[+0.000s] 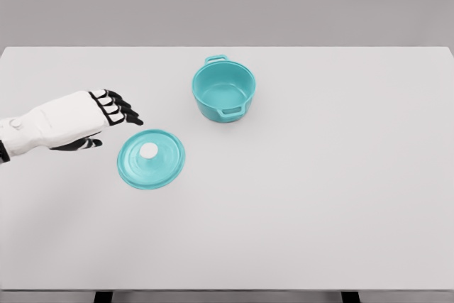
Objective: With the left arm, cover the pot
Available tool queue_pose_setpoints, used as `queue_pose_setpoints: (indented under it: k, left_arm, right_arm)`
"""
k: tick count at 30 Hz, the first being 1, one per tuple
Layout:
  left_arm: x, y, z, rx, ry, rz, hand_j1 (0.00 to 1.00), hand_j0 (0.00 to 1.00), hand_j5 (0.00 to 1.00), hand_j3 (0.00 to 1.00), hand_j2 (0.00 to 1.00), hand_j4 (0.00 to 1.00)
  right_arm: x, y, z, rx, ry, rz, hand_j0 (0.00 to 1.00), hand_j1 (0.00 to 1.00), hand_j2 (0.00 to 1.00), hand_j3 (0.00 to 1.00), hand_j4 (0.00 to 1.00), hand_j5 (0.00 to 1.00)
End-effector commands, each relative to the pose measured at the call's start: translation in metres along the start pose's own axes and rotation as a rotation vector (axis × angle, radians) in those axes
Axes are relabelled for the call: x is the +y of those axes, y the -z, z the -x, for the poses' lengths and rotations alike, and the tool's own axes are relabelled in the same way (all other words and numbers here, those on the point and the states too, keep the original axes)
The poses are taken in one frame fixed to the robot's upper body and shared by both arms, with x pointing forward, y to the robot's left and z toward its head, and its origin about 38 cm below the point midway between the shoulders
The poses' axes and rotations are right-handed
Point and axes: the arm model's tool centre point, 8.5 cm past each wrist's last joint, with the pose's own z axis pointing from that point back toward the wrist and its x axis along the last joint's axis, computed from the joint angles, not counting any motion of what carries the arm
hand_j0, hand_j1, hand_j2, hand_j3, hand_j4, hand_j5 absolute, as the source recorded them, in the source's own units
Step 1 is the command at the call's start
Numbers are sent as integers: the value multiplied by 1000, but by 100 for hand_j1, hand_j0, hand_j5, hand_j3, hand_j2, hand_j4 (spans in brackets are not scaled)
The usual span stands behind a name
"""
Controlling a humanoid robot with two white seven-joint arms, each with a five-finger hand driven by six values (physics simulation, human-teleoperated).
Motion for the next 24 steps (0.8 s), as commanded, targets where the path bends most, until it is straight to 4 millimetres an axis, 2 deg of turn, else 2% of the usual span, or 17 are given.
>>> queue_pose_setpoints:
  k: [1, 6, 24]
  left_arm:
    - [0, 3, -3, -8, -9, -9, 79, 79, 79, 79, 79, 79]
    - [-15, 18, -20, -88, -68, 10, 80, 80, 80, 80, 80, 80]
    - [-26, 34, -29, -106, -74, 16, 79, 79, 79, 79, 79, 79]
  right_arm:
    - [0, 0, 0, -1, 0, 0, 100, 100, 100, 100, 100, 100]
    - [0, 0, 0, 1, 0, 0, 100, 100, 100, 100, 100, 100]
    - [0, 0, 0, 1, 0, 0, 100, 100, 100, 100, 100, 100]
